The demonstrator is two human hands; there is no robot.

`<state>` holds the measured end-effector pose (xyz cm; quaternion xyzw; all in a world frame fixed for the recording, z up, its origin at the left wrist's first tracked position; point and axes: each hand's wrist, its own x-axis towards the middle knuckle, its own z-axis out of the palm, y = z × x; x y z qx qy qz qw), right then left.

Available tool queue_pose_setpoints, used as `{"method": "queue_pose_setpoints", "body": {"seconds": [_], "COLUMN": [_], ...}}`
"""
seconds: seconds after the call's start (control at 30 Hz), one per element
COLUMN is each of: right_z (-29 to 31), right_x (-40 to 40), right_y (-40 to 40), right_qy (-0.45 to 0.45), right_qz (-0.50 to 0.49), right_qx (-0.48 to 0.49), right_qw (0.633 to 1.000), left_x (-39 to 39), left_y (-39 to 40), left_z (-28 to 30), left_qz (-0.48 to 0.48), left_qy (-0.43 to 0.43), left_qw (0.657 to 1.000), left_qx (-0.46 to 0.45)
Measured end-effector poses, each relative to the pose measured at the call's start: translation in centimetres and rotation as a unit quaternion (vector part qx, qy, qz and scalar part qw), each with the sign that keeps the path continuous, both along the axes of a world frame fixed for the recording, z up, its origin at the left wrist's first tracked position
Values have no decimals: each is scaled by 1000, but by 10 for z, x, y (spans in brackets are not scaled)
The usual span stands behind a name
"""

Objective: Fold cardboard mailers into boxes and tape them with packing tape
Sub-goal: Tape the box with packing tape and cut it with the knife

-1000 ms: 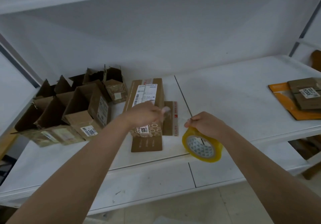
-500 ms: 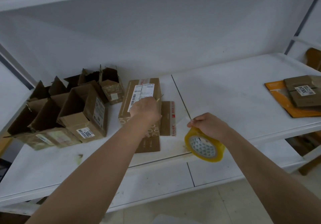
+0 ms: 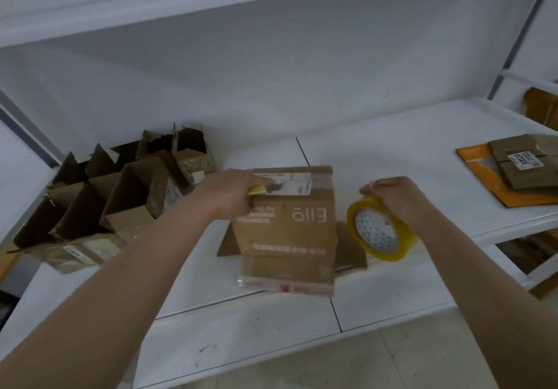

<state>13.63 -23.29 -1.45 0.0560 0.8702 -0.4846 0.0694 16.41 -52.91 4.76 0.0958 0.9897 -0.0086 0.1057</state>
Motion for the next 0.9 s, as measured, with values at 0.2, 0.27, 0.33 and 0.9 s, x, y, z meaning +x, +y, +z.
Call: {"method": "queue_pose_setpoints", "body": {"seconds": [0.2,0.27,0.33,0.9], "right_z": [1,-5,-9,56], "right_x": [-3,-1,2,37], "right_y": [12,10,10,-21], "right_qy": [30,30,29,29], "right_qz": [-11,-4,3,179], "right_qx": [-25,-26,-23,-52], "right_qw": [999,999,999,982], "left_x": [11,20,30,48], "left_y": [45,76,101,-34], "left_z": [6,-9,-29,-17], "left_qz": [23,26,32,-4], "left_qy": [92,150,160,28], "left_qw": [986,978,982,965], "left_qx": [138,140,98,260]}}
